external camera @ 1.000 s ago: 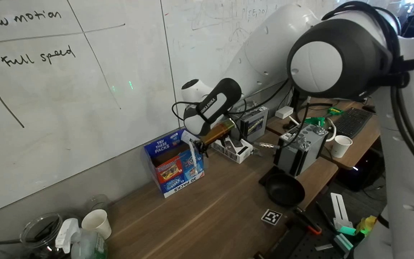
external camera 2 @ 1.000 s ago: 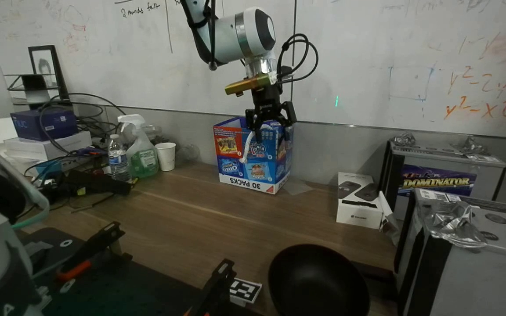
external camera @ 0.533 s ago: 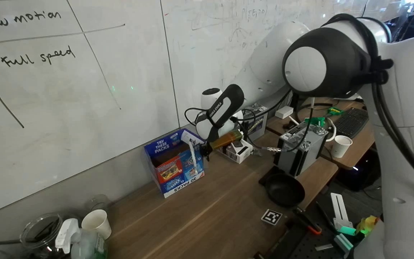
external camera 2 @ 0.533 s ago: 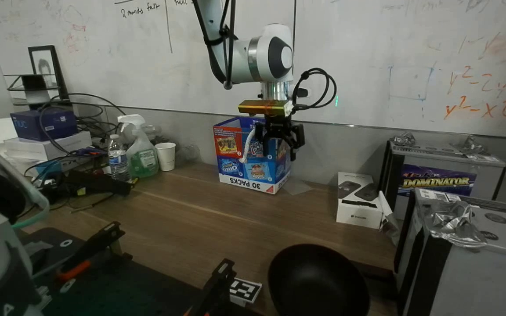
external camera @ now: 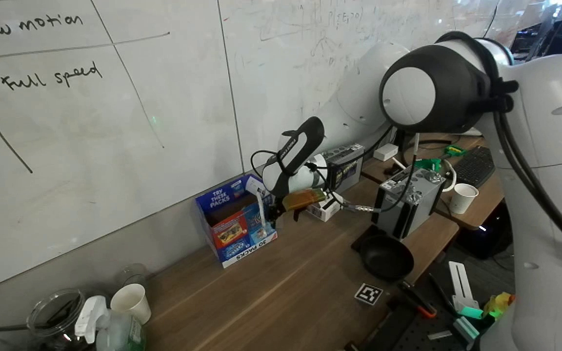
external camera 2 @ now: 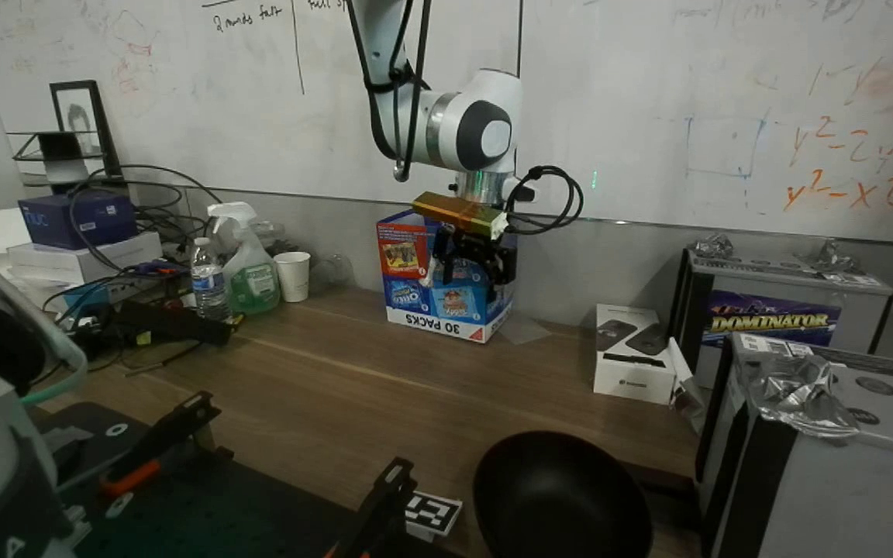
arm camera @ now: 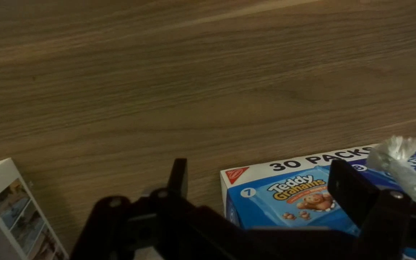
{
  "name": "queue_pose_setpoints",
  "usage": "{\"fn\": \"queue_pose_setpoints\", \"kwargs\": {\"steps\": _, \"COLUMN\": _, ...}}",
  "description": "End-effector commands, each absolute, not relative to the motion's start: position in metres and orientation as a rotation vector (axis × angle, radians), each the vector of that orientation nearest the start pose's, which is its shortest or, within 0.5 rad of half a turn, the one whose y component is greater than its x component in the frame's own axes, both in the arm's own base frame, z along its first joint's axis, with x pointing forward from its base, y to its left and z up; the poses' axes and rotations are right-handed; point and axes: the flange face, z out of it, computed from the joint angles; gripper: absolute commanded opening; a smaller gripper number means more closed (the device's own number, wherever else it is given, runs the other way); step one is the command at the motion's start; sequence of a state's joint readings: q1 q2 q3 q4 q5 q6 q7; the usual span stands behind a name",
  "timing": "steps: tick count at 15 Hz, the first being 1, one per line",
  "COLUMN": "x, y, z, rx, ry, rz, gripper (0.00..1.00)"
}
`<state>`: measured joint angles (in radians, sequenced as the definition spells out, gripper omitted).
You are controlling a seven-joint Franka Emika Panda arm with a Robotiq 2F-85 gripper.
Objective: Put the ropes in the box
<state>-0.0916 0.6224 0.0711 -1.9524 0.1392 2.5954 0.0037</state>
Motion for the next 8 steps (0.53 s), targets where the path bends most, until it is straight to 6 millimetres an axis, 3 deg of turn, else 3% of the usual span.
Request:
{"fn": "queue_pose_setpoints", "kwargs": {"steps": 1, "x": 0.621, "y": -0.012, "z": 0.156, "rx": -2.945, "ry": 0.210, "rz": -0.068, "gripper": 1.00}}
{"fn": "queue_pose_setpoints", "kwargs": {"steps": 8, "x": 0.626, "y": -0.009, "z": 0.145, "rx": -2.812, "ry": 0.216, "rz": -0.066, "gripper": 1.00}}
